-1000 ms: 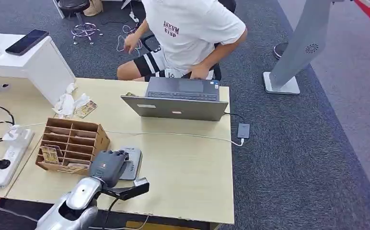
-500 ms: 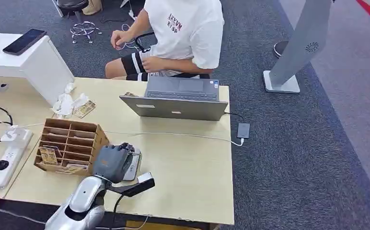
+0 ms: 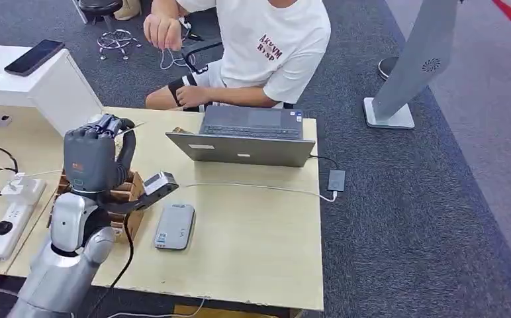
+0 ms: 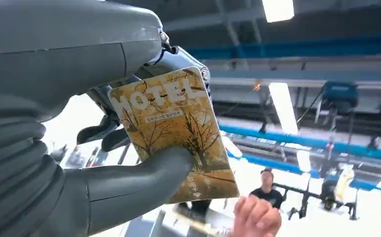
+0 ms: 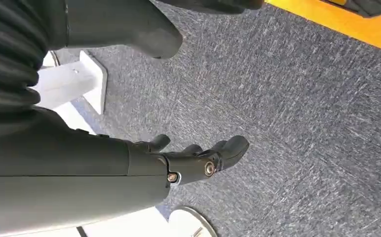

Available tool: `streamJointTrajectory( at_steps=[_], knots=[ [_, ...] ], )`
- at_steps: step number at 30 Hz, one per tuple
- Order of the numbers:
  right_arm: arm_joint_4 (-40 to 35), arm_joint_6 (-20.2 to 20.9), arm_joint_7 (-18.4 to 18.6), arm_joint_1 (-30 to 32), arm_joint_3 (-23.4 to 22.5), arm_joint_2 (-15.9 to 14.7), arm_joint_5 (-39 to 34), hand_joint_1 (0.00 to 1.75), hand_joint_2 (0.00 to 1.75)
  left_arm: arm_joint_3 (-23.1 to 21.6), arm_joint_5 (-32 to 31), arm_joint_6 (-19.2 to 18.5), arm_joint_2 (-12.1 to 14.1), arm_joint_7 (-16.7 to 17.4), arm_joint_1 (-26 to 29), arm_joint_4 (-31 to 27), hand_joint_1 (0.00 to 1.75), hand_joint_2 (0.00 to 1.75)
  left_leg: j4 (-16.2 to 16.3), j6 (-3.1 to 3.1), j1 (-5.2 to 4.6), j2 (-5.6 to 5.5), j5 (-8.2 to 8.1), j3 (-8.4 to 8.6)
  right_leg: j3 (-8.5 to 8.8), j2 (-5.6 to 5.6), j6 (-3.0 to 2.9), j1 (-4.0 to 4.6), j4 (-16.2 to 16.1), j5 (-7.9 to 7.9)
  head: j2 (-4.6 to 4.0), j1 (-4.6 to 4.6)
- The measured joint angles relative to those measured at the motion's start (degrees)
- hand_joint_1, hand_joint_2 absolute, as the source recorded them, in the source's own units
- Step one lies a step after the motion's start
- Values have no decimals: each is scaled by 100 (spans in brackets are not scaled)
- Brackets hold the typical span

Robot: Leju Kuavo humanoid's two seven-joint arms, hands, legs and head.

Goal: Pass the card to the sensor for recognition and then transmit it.

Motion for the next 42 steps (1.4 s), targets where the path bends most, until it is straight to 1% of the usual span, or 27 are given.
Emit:
streamJointTrajectory(
  at_steps=[4,8,22,23,28,31,33,38,42],
  knots=[
    [-2,74,-13,-41,2,0,72,0,175,115,-67,-286,216,52,-696,148,175,175,2,0,0,1,0,-1,0,1,-2,0,0,3,-2,2],
    [-4,111,-26,-76,2,0,81,0,175,155,-116,-361,304,50,-1124,446,175,175,2,-1,0,1,1,0,0,2,-2,0,1,3,-2,2],
    [-15,177,-28,-143,2,0,66,0,175,170,-231,-297,387,55,-1403,1318,175,175,2,-1,0,4,0,-1,-3,5,-2,-1,0,3,0,2],
    [-20,177,-28,-143,2,0,66,0,175,170,-236,-299,387,66,-1411,1357,0,175,2,-1,0,5,0,-1,-3,6,-2,-1,0,3,-2,4],
    [-28,175,-24,-142,2,0,66,0,175,170,-242,-238,356,146,-1403,1502,0,175,2,0,0,6,0,-2,-4,7,-2,-1,0,3,0,2],
    [-26,168,-24,-142,2,0,61,0,175,170,-242,-124,332,155,-1361,1537,0,175,2,0,0,7,0,-3,-4,7,-2,-1,0,3,0,2],
    [-28,151,-24,-134,2,0,59,0,175,170,-240,-35,317,140,-1235,1523,0,175,2,0,-1,8,-1,-2,-4,8,-2,-2,0,3,0,2],
    [-26,142,11,-131,2,0,57,0,175,170,-245,-13,295,85,-888,1388,0,175,2,0,-1,7,-1,-5,-9,9,-2,-1,0,2,0,4],
    [-26,142,11,-131,2,0,57,0,175,170,-245,-13,295,85,-888,1388,0,175,2,0,-1,7,-1,-5,-9,9,-2,-1,0,2,0,4]
  ],
)
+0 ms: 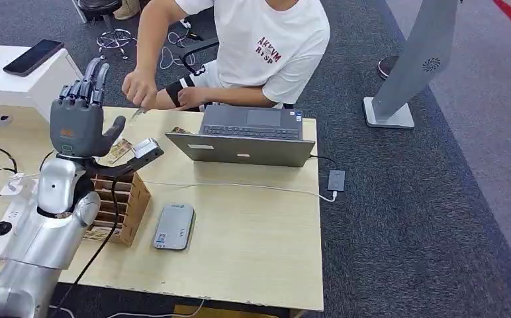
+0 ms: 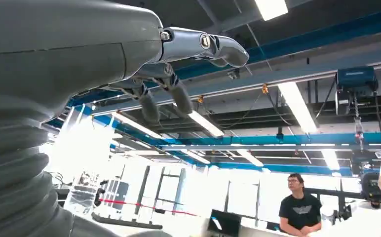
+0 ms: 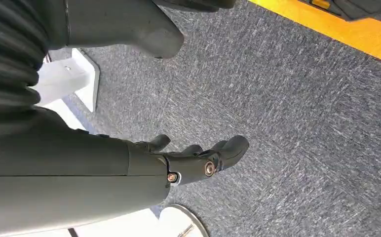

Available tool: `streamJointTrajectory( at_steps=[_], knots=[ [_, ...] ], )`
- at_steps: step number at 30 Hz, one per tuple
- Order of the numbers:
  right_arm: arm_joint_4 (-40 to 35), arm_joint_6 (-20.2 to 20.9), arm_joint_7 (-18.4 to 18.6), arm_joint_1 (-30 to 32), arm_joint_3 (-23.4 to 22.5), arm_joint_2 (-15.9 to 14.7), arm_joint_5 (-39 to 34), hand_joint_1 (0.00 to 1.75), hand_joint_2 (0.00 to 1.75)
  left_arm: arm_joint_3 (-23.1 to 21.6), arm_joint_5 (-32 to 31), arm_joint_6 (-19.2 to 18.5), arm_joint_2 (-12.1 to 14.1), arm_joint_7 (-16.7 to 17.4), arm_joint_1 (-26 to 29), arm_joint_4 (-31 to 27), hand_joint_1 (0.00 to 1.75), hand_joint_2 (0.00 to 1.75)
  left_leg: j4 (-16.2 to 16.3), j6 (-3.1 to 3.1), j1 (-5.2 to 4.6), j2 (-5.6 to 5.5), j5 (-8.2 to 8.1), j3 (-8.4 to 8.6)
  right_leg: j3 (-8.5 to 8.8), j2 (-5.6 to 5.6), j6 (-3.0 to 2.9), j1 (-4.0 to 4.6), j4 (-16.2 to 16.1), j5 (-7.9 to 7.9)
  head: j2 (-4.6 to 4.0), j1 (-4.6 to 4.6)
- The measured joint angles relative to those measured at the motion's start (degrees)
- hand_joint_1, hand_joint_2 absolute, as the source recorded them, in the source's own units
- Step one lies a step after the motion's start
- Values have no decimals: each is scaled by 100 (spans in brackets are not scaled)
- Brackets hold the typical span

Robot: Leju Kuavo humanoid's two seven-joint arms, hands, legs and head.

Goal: Pass the card to the sensor for recognition and then transmit it.

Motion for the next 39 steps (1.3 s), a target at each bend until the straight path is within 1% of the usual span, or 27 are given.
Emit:
streamJointTrajectory(
  at_steps=[4,6,7,8,9,11,13,15,17,20,22,23,25,27,30,33,39],
  knots=[
    [0,-7,2,2,-2,0,-2,0,175,0,0,-2,0,-22,47,-33,0,175,0,0,0,1,0,0,0,0,0,0,0,0,0,-2],
    [0,-59,13,18,-2,0,-63,0,175,-2,4,-11,-9,-83,319,-329,0,175,0,0,0,7,-1,1,-1,6,0,-1,0,0,0,-2],
    [0,-83,13,50,-2,0,-107,0,175,-2,33,-59,-20,-105,652,-645,0,175,0,1,0,7,-3,-2,-4,8,1,0,-1,0,0,0],
    [0,-186,-11,99,-13,0,-210,0,175,-4,127,-155,-2,-218,1181,-1138,0,175,-1,1,-1,14,-9,-2,-4,12,2,-2,-1,-3,-2,0],
    [0,-216,-11,146,-46,0,-273,0,175,-4,142,-212,83,-273,1884,-1651,0,175,-1,-3,-1,30,-18,-2,-14,26,3,-2,-1,-5,0,-2],
    [2,-225,-9,175,-57,0,-282,0,175,-4,144,-223,123,-275,2185,-1856,0,175,-1,-3,-1,26,-18,-5,-15,23,2,-1,-2,-7,0,0],
    [2,-262,-2,179,-72,0,-302,0,175,-4,188,-374,190,-302,2444,-2057,0,175,-4,-3,-1,28,-19,-8,-12,24,2,-1,-1,-7,-2,2],
    [2,-275,20,196,-118,0,-315,0,175,-4,190,-413,262,-326,2872,-2317,0,175,-5,-8,-1,47,-27,0,-13,45,0,-2,-1,-8,-2,-4],
    [4,-330,52,231,-162,0,-387,0,175,-4,166,-376,326,-310,3403,-2577,0,175,-5,-7,-1,46,-27,-2,-15,45,-2,-2,-1,-10,-2,7],
    [9,-369,66,274,-195,0,-382,0,175,-2,206,-437,527,38,4227,-2971,0,175,-5,-4,-1,48,-38,-2,-18,47,-1,-2,-2,-19,0,2],
    [9,-367,98,287,-208,0,-376,0,175,46,370,-597,704,317,4624,-3117,0,175,-5,-5,-1,37,-40,-2,-15,35,7,-2,-2,-28,0,7],
    [9,-363,101,286,-214,0,-372,0,175,109,448,-688,780,382,4753,-3147,0,175,-5,-5,-1,34,-40,-3,-14,30,6,-1,-2,-30,-2,2],
    [9,-348,103,284,-236,0,-367,0,175,236,547,-778,874,400,4921,-3158,0,175,-5,-5,0,31,-39,-3,-11,21,4,-1,-1,-31,0,4],
    [9,-334,107,283,-249,0,-363,0,175,317,570,-886,911,398,4993,-3160,0,175,-5,-5,0,29,-39,-2,-6,20,4,-1,0,-30,-2,4],
    [9,-269,98,282,-251,0,-280,0,175,479,794,-1308,909,398,5038,-3141,0,175,-5,-2,0,29,-37,-1,-2,20,5,-1,0,-29,0,7],
    [9,-247,98,280,-251,0,-264,0,175,754,909,-1569,885,326,5047,-3019,0,175,-5,-2,0,27,-36,0,0,20,5,-1,0,-28,-2,4],
    [9,-238,98,271,-251,0,-162,0,175,1235,844,-1779,747,269,4918,-2629,0,175,-5,-2,0,21,-37,1,0,18,5,-1,-1,-28,0,7]
  ],
)
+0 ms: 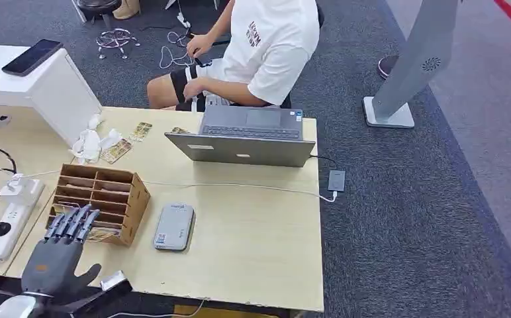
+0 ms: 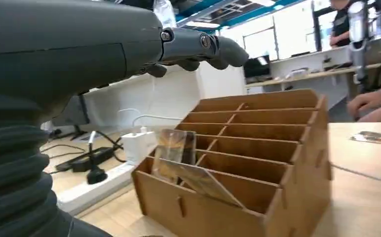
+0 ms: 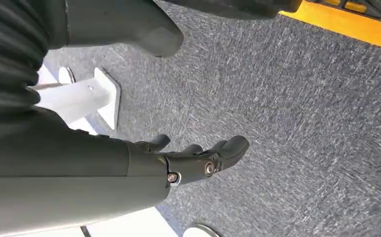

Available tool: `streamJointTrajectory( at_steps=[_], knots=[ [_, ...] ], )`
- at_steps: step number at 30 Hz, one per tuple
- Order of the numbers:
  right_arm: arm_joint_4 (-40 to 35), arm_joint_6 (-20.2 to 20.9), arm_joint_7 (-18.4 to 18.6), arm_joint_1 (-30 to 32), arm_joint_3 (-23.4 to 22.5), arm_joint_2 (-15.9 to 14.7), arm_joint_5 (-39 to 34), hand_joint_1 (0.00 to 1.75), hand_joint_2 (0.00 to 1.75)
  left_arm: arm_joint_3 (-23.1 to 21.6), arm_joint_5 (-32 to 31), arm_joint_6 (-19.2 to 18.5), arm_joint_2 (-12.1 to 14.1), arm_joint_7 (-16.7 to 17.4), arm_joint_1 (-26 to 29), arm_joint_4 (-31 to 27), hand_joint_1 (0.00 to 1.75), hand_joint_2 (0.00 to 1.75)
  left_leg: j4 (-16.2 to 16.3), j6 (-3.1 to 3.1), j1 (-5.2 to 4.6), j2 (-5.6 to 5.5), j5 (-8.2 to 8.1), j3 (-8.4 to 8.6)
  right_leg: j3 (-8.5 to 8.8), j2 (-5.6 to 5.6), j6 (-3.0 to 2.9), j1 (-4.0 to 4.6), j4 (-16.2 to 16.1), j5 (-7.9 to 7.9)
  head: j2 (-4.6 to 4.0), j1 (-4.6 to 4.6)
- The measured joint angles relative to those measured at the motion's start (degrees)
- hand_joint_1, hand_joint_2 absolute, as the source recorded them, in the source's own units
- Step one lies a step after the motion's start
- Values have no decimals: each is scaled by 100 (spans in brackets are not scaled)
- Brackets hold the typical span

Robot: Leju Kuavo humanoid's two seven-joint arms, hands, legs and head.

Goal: Pass the card to the sensor for recognition and then transmit it.

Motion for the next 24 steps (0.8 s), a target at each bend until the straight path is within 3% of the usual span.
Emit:
streamJointTrajectory(
  at_steps=[10,24],
  knots=[
    [0,24,-11,-9,-2,0,98,0,175,608,-70,-232,-214,-114,-234,483,0,175,0,0,0,0,0,0,0,0,0,0,0,0,0,-2],
    [-2,77,-26,-17,0,0,129,0,175,896,-105,-288,-367,-173,-390,732,0,175,0,0,0,-1,0,0,-1,-1,0,0,0,0,0,-2]
  ],
)
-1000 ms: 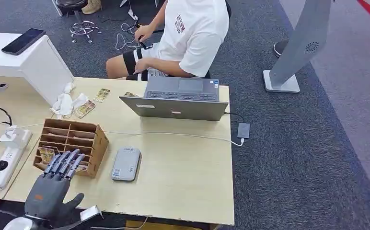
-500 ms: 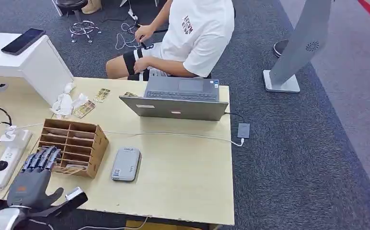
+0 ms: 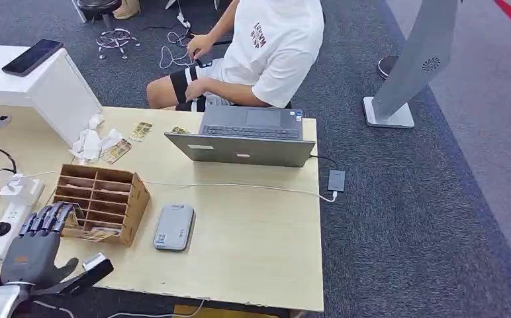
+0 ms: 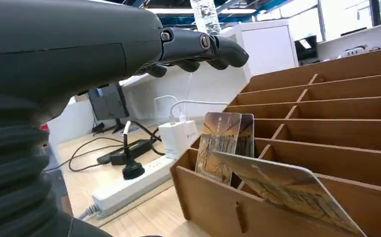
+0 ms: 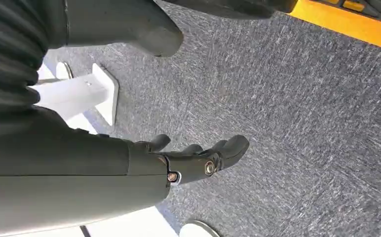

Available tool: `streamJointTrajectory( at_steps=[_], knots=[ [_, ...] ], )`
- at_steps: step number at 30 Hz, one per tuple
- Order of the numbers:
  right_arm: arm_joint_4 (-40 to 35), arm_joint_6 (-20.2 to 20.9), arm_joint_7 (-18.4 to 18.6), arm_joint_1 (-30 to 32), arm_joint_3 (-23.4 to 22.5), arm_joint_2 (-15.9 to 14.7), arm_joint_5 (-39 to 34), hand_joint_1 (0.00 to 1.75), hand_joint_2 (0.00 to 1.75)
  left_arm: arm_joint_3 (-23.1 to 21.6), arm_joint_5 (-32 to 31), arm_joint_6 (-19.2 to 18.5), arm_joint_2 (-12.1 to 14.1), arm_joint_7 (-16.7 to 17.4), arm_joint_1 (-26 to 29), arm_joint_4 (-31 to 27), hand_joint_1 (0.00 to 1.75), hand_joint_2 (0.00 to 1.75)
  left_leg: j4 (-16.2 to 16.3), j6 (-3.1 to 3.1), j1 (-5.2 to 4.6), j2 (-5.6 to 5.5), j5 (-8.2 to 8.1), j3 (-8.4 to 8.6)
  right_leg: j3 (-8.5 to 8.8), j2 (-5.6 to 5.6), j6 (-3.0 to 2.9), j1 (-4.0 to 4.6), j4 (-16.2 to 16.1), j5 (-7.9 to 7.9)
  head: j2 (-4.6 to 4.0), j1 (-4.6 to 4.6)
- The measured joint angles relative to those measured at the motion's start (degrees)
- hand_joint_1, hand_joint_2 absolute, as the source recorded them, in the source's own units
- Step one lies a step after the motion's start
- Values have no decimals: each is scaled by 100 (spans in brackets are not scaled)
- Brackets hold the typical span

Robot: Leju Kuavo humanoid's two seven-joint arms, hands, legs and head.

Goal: Pass the card to the sensor for recognition and then transmit it.

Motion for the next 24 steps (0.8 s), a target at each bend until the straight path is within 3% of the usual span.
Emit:
streamJointTrajectory(
  at_steps=[24],
  knots=[
    [-7,28,26,-69,13,0,162,0,175,-122,-179,-31,-319,-88,-648,319,0,175,1,0,0,1,0,2,-1,0,0,0,0,1,0,0]
  ],
)
